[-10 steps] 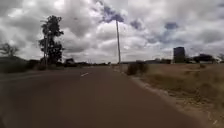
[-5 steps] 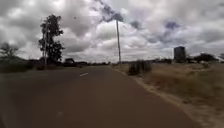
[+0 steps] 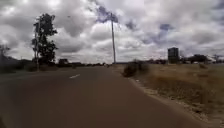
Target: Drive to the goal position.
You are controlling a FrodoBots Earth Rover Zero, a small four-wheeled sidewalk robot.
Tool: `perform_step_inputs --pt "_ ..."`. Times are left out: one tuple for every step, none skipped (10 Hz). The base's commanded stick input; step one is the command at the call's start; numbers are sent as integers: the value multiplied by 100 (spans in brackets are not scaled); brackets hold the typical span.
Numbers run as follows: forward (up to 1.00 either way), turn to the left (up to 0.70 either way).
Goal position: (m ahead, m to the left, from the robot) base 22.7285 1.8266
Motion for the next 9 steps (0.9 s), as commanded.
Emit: perform_step_inputs --pt "85 0" --pt "85 0" --pt "85 0" --pt "85 0" --pt "85 0" --pt "85 0" --pt "85 0" --pt "85 0" --pt "85 0"
